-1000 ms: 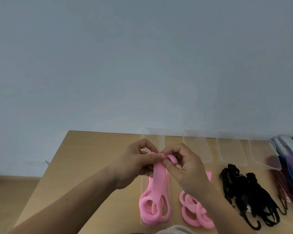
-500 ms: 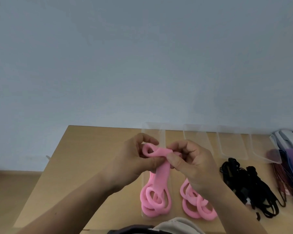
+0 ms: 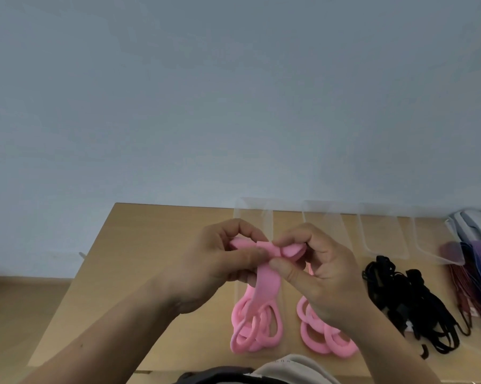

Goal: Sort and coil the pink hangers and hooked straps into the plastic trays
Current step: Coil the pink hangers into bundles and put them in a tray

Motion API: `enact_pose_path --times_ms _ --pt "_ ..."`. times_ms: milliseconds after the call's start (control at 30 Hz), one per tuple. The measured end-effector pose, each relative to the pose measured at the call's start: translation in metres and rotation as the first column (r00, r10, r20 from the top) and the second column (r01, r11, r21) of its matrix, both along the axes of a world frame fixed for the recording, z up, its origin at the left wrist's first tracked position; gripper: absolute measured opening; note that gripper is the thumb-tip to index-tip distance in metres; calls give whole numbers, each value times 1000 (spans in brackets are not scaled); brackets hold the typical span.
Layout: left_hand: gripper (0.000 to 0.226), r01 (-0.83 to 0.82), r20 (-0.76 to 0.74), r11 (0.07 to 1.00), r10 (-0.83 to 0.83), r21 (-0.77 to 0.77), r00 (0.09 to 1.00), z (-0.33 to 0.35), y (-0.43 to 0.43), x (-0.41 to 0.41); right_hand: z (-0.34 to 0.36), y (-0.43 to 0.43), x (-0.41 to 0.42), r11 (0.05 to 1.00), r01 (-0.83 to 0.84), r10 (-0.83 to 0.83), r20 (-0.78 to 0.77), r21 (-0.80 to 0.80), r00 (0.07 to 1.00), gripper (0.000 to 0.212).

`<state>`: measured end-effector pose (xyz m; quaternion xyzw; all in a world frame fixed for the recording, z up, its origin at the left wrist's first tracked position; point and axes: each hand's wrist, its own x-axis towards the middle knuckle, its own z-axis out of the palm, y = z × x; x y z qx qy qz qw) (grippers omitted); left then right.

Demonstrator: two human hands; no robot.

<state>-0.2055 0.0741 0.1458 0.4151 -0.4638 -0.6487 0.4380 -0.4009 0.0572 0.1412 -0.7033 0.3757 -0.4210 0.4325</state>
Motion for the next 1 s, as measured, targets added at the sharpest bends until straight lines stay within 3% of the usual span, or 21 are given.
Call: enact_pose_path --times_ms 100,167,300,533,667,867,1000 --pt "10 -21 -25 999 20 -36 999 1 2 -1 0 2 1 992 -31 22 74 123 997 25" --pt "11 -65 51 991 71 -113 996 0 3 -2 2 2 1 973 -41 5 158 229 987 31" --pt "13 -109 173 970 148 -219 974 2 5 -2 6 0 3 961 -38 1 133 274 991 32" --pt "36 -88 257 985 124 -147 958 -1 -2 0 2 -4 5 961 4 -58 187 277 981 20" --pt "19 -85 310 988 121 -129 943 1 -3 -2 3 -8 8 972 45 -90 189 230 978 26" --pt "33 -77 186 995 87 -59 979 7 -2 0 4 -7 9 983 48 -70 125 175 990 31" --pt "29 -117 140 992 123 -50 982 6 -3 0 4 -6 11 989 52 -65 98 136 993 38"
